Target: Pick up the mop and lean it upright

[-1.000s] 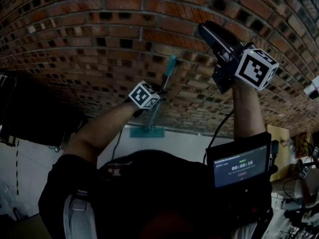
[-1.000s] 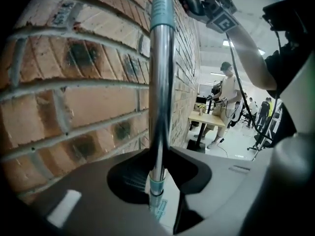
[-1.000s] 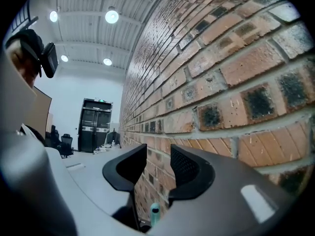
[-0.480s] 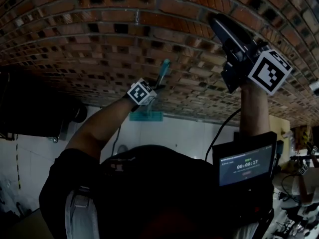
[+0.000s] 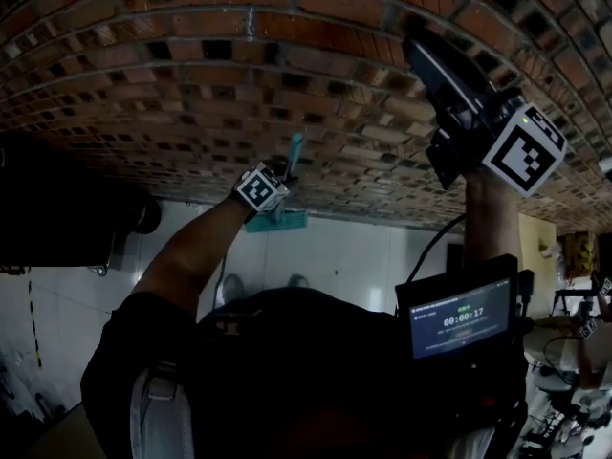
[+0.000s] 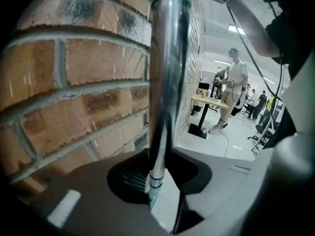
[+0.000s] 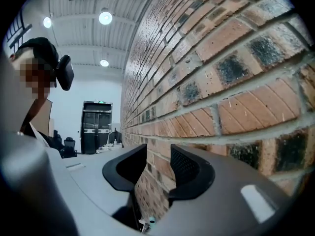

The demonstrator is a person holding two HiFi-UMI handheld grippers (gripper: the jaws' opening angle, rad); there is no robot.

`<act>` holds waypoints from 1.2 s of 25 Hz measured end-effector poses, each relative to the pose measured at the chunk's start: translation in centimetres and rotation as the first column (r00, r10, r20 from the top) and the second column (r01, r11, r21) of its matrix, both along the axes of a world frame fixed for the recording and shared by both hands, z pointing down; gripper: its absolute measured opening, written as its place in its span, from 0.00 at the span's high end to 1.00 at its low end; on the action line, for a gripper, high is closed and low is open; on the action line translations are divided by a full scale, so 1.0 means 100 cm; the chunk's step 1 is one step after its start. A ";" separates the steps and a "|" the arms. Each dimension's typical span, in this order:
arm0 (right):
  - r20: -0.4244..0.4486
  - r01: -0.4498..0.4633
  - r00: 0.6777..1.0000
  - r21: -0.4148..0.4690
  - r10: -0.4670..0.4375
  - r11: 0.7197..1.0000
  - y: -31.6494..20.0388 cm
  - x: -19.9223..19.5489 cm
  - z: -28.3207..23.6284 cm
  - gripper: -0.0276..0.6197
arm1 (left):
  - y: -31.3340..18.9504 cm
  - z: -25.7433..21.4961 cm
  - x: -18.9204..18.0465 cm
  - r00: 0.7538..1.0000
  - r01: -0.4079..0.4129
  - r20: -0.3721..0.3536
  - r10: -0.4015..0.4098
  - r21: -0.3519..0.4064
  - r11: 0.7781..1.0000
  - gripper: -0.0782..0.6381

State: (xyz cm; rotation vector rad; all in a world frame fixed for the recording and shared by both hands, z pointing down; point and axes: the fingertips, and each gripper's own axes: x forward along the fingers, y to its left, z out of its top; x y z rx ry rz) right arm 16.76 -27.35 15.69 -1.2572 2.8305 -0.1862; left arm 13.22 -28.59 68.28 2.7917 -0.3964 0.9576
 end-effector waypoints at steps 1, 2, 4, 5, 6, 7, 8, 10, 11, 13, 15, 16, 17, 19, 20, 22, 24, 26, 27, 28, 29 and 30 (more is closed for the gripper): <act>-0.001 0.001 1.000 0.001 -0.001 1.000 0.000 0.001 0.001 0.70 | 0.000 0.007 -0.001 1.000 -0.001 0.009 0.001 -0.003 1.000 0.75; -0.006 0.004 1.000 0.007 -0.004 1.000 0.000 0.001 0.001 0.70 | 0.000 0.013 -0.001 1.000 -0.003 0.018 0.003 -0.006 1.000 0.75; -0.012 0.010 1.000 0.018 -0.010 1.000 -0.001 0.001 0.000 0.70 | -0.002 0.025 -0.001 0.999 -0.003 0.033 0.003 -0.009 1.000 0.75; -0.011 0.011 1.000 0.020 -0.011 1.000 -0.002 0.002 0.001 0.70 | -0.003 0.031 -0.001 0.999 -0.002 0.039 0.002 -0.009 1.000 0.75; -0.009 0.011 1.000 0.020 -0.011 1.000 -0.003 0.003 0.002 0.70 | -0.004 0.036 0.000 0.999 -0.001 0.041 0.001 -0.007 1.000 0.75; -0.007 0.010 1.000 0.018 -0.010 1.000 -0.003 0.004 0.004 0.70 | -0.005 0.040 0.001 0.999 -0.001 0.038 0.001 -0.008 1.000 0.75; -0.005 0.010 1.000 0.016 -0.010 1.000 -0.004 0.005 0.006 0.70 | -0.005 0.041 0.003 1.000 -0.001 0.031 0.002 -0.012 1.000 0.75; -0.003 0.012 1.000 0.014 -0.012 1.000 -0.005 0.006 0.008 0.70 | -0.005 0.040 0.009 1.000 -0.006 0.017 0.006 -0.023 1.000 0.75; -0.002 0.013 1.000 0.014 -0.013 1.000 -0.005 0.006 0.009 0.70 | -0.006 0.040 0.013 1.000 -0.008 0.011 0.009 -0.024 1.000 0.75; 0.003 0.016 1.000 0.011 -0.016 1.000 -0.006 0.007 0.013 0.70 | -0.010 0.039 0.018 1.000 -0.007 0.001 0.007 -0.020 1.000 0.75; 0.007 0.018 1.000 0.004 -0.018 1.000 -0.007 0.009 0.017 0.70 | -0.015 0.040 0.021 1.000 0.006 -0.007 -0.007 -0.022 1.000 0.75; 0.009 0.018 1.000 0.001 -0.018 1.000 -0.008 0.010 0.019 0.70 | -0.019 0.040 0.022 1.000 0.020 -0.010 -0.020 -0.022 1.000 0.75; 0.010 0.018 1.000 -0.001 -0.018 1.000 -0.009 0.011 0.021 0.70 | -0.023 0.040 0.022 0.999 0.039 -0.013 -0.040 -0.022 0.999 0.75; 0.011 0.017 1.000 -0.003 -0.017 1.000 -0.010 0.014 0.023 0.70 | -0.033 0.042 0.021 0.996 0.090 -0.012 -0.090 -0.020 0.996 0.75; 0.012 0.016 1.000 -0.004 -0.016 1.000 -0.011 0.015 0.023 0.70 | -0.037 0.042 0.020 0.994 0.113 -0.008 -0.113 -0.020 0.993 0.75; 0.012 0.014 1.000 -0.004 -0.014 1.000 -0.011 0.016 0.023 0.70 | -0.043 0.044 0.019 0.990 0.141 0.005 -0.141 -0.020 0.990 0.75; 0.012 0.013 1.000 -0.002 -0.013 1.000 -0.011 0.017 0.022 0.70 | -0.045 0.045 0.019 0.989 0.148 0.023 -0.148 -0.015 0.989 0.75; 0.011 0.016 1.000 0.000 -0.016 1.000 -0.011 0.017 0.022 0.70 | -0.044 0.043 0.020 0.990 0.142 0.026 -0.142 -0.010 0.990 0.75; 0.012 0.017 1.000 -0.001 -0.017 1.000 -0.011 0.016 0.022 0.70 | -0.044 0.043 0.020 0.990 0.140 0.027 -0.140 -0.010 0.990 0.75; 0.012 0.018 1.000 -0.001 -0.018 1.000 -0.012 0.016 0.022 0.70 | -0.044 0.043 0.020 0.990 0.141 0.028 -0.140 -0.011 0.990 0.75; 0.013 0.018 1.000 -0.002 -0.018 1.000 -0.012 0.016 0.023 0.70 | -0.044 0.043 0.020 0.989 0.143 0.030 -0.143 -0.012 0.990 0.75; 0.014 0.018 1.000 -0.003 -0.018 1.000 -0.013 0.016 0.023 0.70 | -0.045 0.044 0.020 0.989 0.147 0.032 -0.146 -0.013 0.989 0.75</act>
